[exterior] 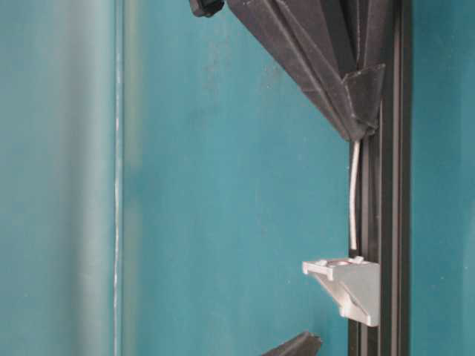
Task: Insert the wire into the hole on the left side and pull it with the left arm.
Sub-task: 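Align the wire tip with the bracket hole using the right gripper, then push the wire tip leftward through the bracket hole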
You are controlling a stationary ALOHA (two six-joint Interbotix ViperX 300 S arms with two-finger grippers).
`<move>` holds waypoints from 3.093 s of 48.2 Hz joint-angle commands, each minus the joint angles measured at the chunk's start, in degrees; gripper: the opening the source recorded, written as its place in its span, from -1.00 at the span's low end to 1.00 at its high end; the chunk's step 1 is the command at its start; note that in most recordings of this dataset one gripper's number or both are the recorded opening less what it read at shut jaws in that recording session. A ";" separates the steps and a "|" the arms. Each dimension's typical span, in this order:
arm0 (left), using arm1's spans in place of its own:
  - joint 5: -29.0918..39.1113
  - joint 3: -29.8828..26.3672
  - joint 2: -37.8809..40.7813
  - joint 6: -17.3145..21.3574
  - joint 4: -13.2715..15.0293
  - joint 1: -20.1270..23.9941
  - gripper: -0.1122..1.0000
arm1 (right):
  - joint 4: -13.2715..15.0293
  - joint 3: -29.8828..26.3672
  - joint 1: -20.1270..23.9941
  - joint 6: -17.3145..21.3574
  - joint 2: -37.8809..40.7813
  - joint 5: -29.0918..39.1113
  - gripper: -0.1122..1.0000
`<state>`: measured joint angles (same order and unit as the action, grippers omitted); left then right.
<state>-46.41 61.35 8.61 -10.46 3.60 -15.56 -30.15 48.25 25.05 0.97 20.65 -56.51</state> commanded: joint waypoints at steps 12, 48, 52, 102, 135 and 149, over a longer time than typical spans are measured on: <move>-0.44 -0.62 -0.53 0.09 -0.18 -0.18 0.39 | -1.14 -0.79 0.26 -0.09 0.18 -1.93 -0.78; -0.44 -0.97 -0.62 0.18 -0.26 0.18 0.39 | -1.14 -3.08 0.26 -0.18 1.58 -1.76 -0.78; -0.44 -0.97 -0.62 0.26 -0.26 0.18 0.39 | -1.14 -3.52 0.26 -0.26 1.93 -1.67 -0.78; -0.44 -0.62 -0.88 0.26 -0.35 0.18 0.37 | -1.14 -7.29 -1.93 -2.55 2.72 1.14 -0.78; -0.35 -0.44 -0.88 0.26 -0.35 0.18 0.37 | -0.88 -9.05 -3.34 -2.99 2.72 1.49 -0.78; -0.18 -0.44 -0.88 0.26 -0.35 0.18 0.37 | -0.79 -10.37 -3.52 -4.13 3.34 2.29 -0.78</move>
<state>-46.32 61.17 8.70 -10.28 3.43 -15.56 -31.03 38.94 21.88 -2.99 24.87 -54.40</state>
